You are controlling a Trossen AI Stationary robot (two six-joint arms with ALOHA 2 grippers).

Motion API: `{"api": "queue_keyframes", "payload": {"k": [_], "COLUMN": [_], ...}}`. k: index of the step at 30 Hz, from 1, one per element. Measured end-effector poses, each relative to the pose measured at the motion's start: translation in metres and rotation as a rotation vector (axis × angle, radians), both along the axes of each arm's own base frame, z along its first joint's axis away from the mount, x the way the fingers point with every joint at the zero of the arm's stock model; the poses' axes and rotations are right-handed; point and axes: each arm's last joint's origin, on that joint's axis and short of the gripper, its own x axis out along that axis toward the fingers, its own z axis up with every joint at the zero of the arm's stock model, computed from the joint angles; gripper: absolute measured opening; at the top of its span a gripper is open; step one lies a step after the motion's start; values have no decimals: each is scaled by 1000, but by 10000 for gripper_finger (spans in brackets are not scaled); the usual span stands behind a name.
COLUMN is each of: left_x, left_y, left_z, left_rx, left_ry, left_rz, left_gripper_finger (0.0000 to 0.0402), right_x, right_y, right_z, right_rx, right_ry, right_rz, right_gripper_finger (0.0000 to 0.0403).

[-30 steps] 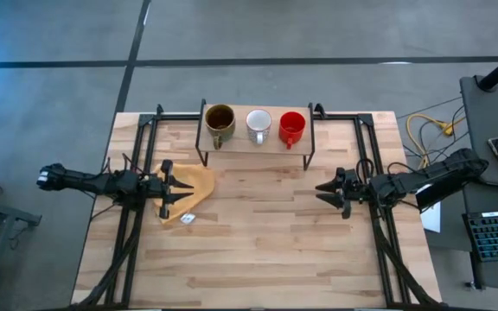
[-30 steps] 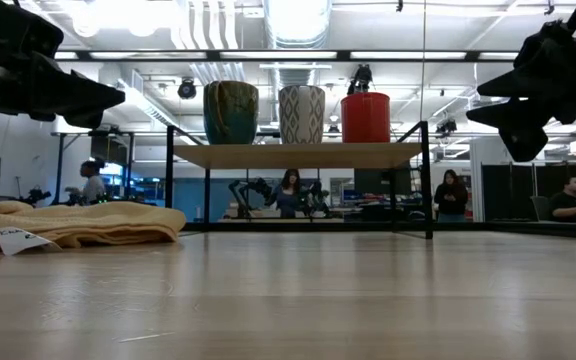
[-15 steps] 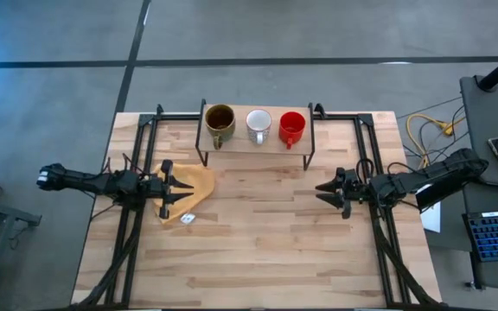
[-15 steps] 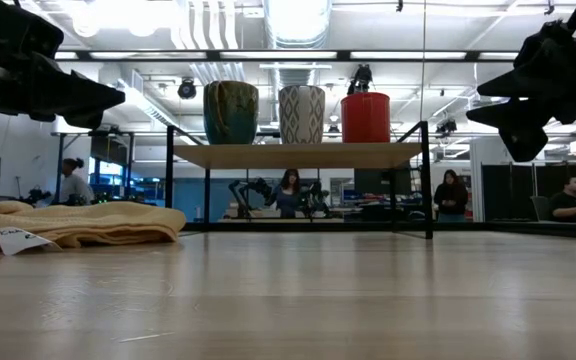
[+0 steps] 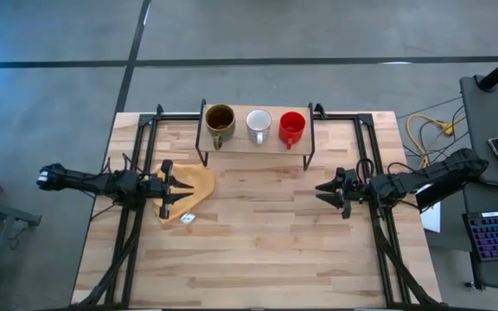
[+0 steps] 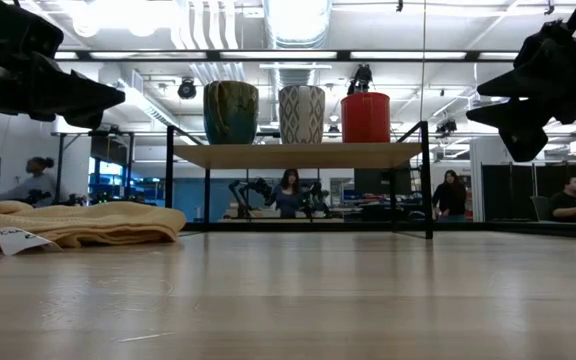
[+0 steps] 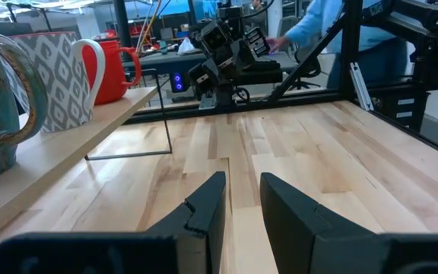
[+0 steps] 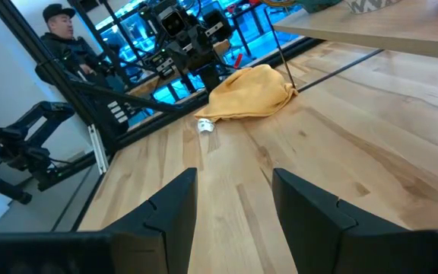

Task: Stack small to large cups/mugs on shelf
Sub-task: Return to Home Position

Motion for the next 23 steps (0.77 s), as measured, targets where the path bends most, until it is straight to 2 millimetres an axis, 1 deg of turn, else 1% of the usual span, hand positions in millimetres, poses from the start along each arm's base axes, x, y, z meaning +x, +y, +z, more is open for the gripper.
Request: {"api": "queue_keyframes", "payload": {"k": [23], "left_x": [0], "left_y": [0], "left_z": [-1], "left_rx": [1], "left_ry": [8], "left_rz": [0], "left_gripper_finger": [70], "right_x": [0], "right_y": [0], "right_z": [0], "right_rx": [0], "right_ry": [-1], "right_rz": [0], "right_gripper_finger": [164]}}
